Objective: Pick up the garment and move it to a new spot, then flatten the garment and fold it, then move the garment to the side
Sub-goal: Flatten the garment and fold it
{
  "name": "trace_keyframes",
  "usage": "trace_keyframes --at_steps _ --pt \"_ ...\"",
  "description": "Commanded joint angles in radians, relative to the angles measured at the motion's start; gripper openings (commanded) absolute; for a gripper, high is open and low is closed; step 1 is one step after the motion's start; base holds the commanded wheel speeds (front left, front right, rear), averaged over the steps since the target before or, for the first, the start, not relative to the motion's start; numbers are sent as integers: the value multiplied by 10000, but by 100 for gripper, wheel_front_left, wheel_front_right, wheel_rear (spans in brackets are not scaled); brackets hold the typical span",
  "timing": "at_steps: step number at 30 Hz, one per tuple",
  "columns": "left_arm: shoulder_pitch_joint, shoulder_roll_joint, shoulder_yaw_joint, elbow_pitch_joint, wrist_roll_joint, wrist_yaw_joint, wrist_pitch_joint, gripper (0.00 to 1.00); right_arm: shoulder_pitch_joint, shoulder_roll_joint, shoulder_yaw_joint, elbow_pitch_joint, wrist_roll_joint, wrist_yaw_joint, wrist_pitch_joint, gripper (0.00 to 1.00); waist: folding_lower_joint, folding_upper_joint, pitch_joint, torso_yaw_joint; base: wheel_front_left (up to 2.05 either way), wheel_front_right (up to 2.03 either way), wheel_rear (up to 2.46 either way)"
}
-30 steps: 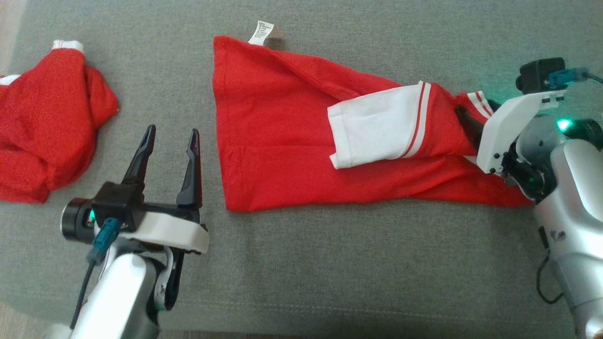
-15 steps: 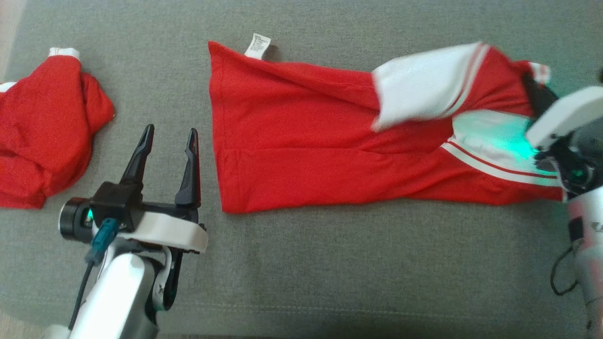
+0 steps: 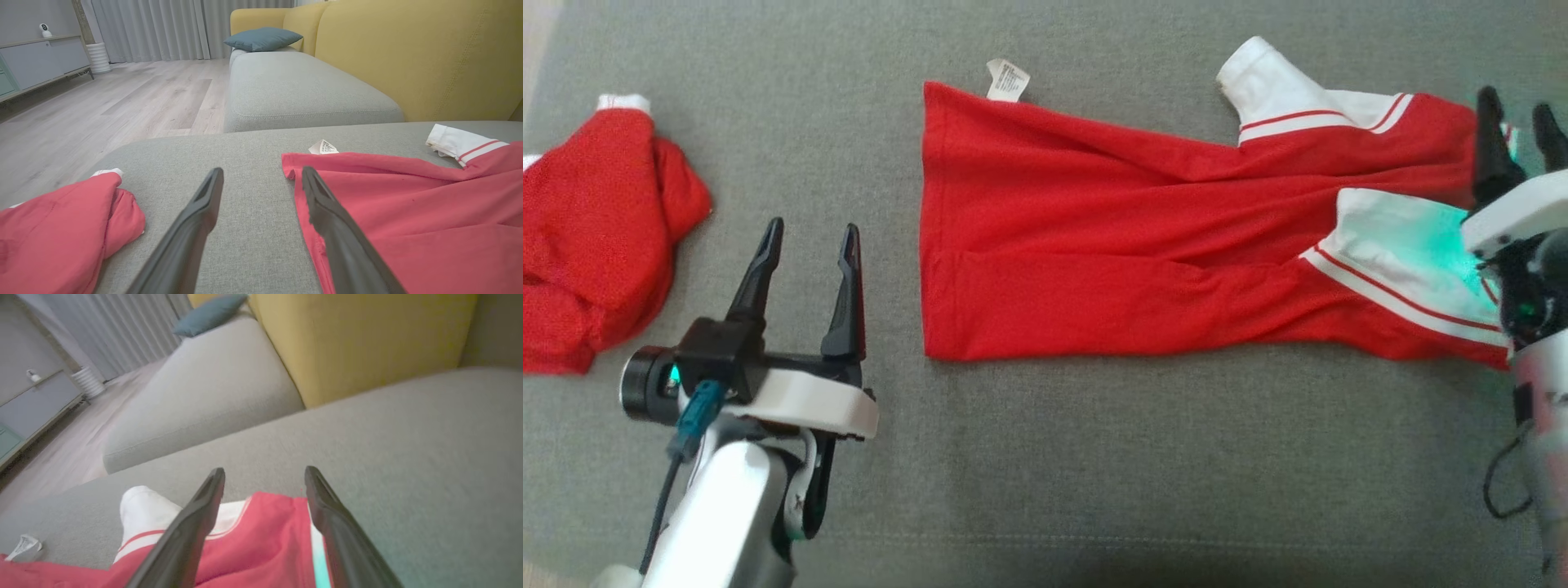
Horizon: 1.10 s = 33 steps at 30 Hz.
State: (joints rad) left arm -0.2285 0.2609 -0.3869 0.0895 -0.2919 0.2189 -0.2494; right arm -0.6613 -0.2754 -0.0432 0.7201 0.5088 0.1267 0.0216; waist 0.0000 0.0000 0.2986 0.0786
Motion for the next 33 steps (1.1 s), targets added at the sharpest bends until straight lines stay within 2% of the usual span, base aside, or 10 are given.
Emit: trace_keyframes --at_steps 1,4,8,15,20,24,33 --pt "-101 193 428 -272 54 -6 -123 100 267 -217 344 -461 -334 40 -336 100 0 0 -152 -98 0 0 0" --pt "54 230 445 -235 38 17 -123 100 875 -265 765 -1190 -1068 40 -1057 100 0 0 -418 -217 0 0 0" --pt "305 314 468 -227 1 65 -119 100 1979 -22 1126 -2621 -1747 40 -1365 100 0 0 -764 -355 0 0 0" --pt "735 464 533 -323 -82 199 -55 100 4277 876 1165 -5390 -2354 40 -851 100 0 0 -1189 -549 0 0 0" --pt "1025 533 529 -448 -118 318 62 100 5599 1485 1061 -6928 -2635 40 -285 100 0 0 -1430 -625 0 0 0" --pt "1201 600 525 -571 -130 406 170 100 6139 1737 994 -7735 -2758 40 85 100 0 0 -1516 -688 0 0 0" --pt "1236 662 459 -730 -136 459 288 100 6423 1881 839 -8388 -2863 40 464 100 0 0 -1481 -675 0 0 0"
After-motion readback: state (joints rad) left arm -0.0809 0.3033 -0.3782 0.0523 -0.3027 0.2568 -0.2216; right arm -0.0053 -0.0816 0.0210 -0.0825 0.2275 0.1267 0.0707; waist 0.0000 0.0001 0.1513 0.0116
